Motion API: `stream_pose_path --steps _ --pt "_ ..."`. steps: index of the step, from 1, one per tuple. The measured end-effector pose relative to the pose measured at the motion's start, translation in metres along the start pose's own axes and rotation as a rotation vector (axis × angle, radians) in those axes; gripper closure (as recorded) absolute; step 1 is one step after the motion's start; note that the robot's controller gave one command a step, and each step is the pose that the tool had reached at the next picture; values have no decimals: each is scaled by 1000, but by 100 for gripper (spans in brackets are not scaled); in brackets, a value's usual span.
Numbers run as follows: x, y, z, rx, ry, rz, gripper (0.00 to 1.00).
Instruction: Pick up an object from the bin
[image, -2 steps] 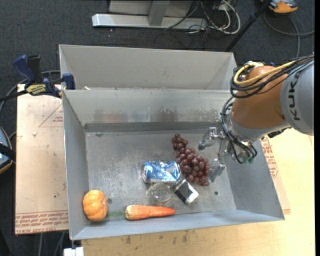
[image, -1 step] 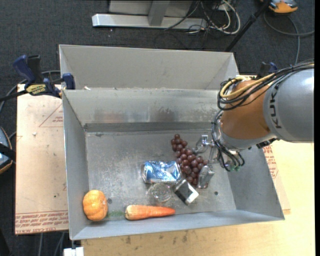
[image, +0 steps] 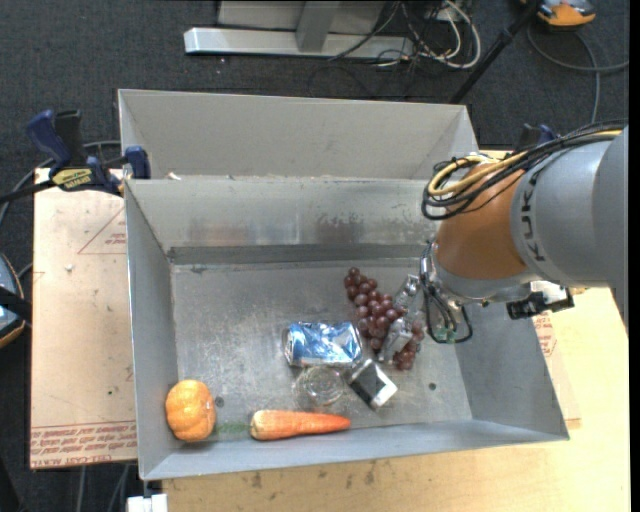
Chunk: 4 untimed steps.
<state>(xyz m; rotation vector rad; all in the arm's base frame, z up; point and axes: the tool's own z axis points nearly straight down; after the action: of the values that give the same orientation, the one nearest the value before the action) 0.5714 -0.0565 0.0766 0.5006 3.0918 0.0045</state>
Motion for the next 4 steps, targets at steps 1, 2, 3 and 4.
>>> stream_pose_path --steps 1,2,3,4 --pt "0 0 0 0 0 0 100" --pt "0 0 -3 1 1 0 100" --pt "3 0 -14 3 11 0 100" --pt "3 -1 -34 4 13 0 100"
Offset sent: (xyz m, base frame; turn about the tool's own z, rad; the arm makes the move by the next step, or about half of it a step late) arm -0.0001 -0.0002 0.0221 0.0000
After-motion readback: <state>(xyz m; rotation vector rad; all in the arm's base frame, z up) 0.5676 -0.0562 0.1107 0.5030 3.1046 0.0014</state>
